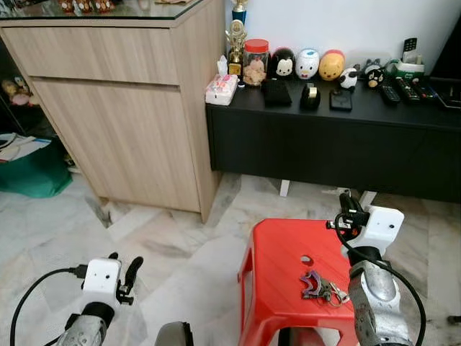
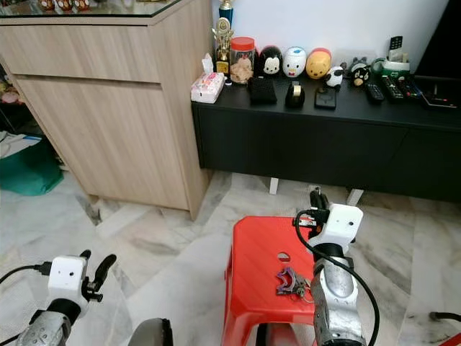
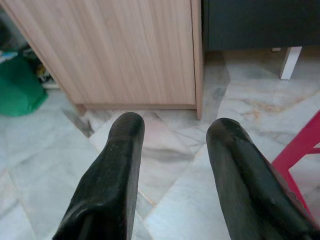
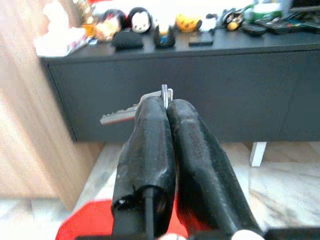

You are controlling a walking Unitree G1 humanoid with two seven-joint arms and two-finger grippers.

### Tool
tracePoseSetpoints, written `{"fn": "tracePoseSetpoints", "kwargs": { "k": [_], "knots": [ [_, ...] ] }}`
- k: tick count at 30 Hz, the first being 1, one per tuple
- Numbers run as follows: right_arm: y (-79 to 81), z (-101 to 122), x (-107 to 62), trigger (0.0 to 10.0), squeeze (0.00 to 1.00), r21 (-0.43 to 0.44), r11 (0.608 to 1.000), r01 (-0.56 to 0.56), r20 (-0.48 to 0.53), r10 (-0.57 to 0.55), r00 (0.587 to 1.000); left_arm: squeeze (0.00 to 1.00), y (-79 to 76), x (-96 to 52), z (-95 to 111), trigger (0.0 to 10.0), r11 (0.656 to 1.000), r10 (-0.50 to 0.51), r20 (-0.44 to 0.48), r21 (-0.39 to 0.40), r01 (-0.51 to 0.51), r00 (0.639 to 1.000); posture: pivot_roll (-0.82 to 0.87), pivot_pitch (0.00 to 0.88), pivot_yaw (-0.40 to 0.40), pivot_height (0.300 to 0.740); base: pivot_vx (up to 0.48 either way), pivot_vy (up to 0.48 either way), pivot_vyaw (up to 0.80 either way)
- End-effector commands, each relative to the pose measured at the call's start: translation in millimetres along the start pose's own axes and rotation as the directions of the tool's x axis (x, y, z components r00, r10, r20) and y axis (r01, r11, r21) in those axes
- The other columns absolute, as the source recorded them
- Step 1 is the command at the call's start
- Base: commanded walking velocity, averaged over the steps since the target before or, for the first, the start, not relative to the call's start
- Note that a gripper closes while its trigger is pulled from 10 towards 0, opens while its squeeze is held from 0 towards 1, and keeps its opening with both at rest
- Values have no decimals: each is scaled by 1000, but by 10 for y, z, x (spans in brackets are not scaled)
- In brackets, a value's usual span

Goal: Hang keys on a hook

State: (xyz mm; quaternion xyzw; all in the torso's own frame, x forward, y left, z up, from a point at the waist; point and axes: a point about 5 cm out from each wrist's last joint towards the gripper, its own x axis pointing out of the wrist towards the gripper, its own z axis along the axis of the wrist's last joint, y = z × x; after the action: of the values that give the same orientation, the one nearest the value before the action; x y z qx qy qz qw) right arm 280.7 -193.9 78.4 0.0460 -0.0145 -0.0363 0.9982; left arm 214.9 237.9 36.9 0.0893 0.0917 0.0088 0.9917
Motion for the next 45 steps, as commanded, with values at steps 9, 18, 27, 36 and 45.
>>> {"fn": "tracePoseSetpoints", "kwargs": {
  "k": [9, 18, 27, 36, 45],
  "knots": [
    [-645, -708, -277, 10000, 0, -103, 958, 266, -540, -279, 794, 0, -92, -47, -89, 10000, 999, 14, -21, -37, -14, 1000, 74, 0, -96, 598, 0, 0, 0],
    [-350, -141, 50, 10000, 0, 118, 986, 117, -205, -91, 974, 0, -41, -106, -141, 10000, 999, 27, -35, -31, -28, 999, 68, 0, -89, 598, 0, 0, 0],
    [-172, 41, 31, 10000, 0, 123, 991, 57, -41, -53, 998, 0, -29, -77, -117, 10000, 1000, 15, -26, -16, -15, 1000, 77, 0, -72, 598, 0, 0, 0],
    [-180, 112, 52, 10000, 0, 128, 989, 73, 3, -74, 997, 0, -23, -77, -120, 10000, 1000, 5, -27, -8, -5, 1000, 80, 0, -67, 598, 0, 0, 0],
    [-93, 113, 17, 10000, 0, 89, 995, 49, 16, -51, 999, 0, -43, -81, -122, 10000, 1000, -3, -24, -11, 3, 1000, 86, 0, -69, 598, 0, 0, 0]
  ]
}}
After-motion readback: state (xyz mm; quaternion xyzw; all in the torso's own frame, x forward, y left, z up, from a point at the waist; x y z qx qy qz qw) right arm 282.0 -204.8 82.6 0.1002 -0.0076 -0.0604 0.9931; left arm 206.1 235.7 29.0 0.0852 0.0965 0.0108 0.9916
